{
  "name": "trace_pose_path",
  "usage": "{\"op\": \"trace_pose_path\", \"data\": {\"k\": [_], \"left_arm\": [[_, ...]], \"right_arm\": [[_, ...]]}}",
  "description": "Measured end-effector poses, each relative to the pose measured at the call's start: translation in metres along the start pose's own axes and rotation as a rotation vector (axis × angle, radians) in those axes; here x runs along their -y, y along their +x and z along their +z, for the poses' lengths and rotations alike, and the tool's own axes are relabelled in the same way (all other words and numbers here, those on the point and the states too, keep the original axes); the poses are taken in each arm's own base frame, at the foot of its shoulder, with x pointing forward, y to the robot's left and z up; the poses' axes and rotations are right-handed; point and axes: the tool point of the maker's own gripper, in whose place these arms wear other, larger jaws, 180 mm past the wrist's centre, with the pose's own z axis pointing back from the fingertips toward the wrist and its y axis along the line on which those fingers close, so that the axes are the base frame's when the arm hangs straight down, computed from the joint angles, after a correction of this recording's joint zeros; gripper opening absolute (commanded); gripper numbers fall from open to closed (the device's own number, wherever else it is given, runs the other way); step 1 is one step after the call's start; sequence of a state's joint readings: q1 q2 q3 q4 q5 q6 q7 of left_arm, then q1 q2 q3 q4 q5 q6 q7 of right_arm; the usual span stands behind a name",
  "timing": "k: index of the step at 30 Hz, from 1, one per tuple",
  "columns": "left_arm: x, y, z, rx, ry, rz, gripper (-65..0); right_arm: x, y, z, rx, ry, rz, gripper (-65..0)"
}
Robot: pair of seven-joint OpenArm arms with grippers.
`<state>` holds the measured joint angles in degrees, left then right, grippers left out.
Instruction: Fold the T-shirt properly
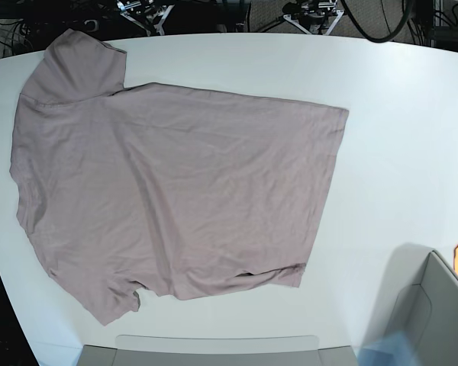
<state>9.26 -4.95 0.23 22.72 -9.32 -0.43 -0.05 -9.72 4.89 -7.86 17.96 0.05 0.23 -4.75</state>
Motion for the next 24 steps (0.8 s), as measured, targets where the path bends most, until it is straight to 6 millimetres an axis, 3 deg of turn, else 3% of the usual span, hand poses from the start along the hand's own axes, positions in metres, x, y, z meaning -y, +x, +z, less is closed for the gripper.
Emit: {"op": "trace_pose_path", "data": {"k": [17, 24], "left_arm": [[-0.001, -0.001, 0.0, -0.003, 0.001, 0.0, -65.0], [0.001, -0.015, 0.0, -0.102, -0.002, 0.005, -64.3]], "right_arm": [[-0.002, -0.007, 0.0, -0.016, 0.003, -0.001, -65.0], [-0.002, -0.007, 0.0, -0.015, 0.002, -0.001, -64.9]]}}
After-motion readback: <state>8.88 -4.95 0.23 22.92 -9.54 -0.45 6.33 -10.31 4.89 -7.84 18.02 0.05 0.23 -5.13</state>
